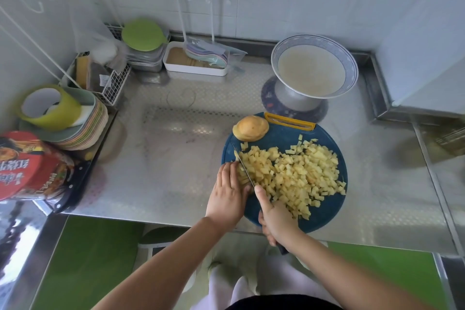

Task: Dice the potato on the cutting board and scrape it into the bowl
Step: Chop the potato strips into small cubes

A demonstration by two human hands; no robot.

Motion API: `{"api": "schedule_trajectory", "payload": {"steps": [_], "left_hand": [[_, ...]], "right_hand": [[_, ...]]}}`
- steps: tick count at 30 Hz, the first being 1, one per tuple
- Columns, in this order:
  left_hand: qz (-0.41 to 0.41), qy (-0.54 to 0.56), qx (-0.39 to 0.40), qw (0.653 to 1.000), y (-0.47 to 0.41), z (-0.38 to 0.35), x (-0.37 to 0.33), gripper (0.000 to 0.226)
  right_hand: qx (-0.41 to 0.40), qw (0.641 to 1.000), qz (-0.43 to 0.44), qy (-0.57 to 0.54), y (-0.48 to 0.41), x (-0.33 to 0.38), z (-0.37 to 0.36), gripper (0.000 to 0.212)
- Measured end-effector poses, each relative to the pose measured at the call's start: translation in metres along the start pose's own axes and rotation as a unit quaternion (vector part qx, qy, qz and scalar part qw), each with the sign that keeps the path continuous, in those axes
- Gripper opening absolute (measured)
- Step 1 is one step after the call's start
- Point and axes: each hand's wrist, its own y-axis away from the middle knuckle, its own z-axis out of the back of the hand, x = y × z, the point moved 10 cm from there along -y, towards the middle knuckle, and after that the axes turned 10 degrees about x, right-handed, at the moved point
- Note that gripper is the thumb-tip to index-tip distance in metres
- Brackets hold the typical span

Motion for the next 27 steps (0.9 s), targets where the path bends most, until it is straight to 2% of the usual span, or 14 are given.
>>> {"api": "schedule_trajectory", "payload": {"steps": [3,7,13,19,23,27], "left_hand": [[-0.007,0.009,-0.004,1.0,0.002,0.003,-0.003,0.08],[-0.012,0.022,0.009,1.0,0.002,0.005,-0.003,0.084],[-0.038,0.004,0.029,0.999,0.005,0.009,-0.004,0.092],[-0.003,0.007,-0.013,1.0,-0.001,0.015,-0.005,0.077],[-0.001,-0.021,0.018,1.0,-0.003,0.009,-0.001,0.079],[0.006,-0.039,0.015,0.999,-0.003,0.008,-0.002,0.079]], "right_hand": [[0.026,0.999,-0.012,-0.022,0.0,-0.003,-0.001,0.072],[0.044,0.999,-0.022,0.009,-0.002,0.001,0.001,0.074],[0.031,0.999,-0.009,0.033,-0.003,0.003,0.002,0.074],[0.042,0.998,-0.01,0.034,0.0,0.004,0.002,0.074],[0.032,0.999,0.007,0.04,0.0,0.0,0.006,0.074],[0.057,0.998,0.015,-0.019,0.004,-0.002,0.004,0.072]]}}
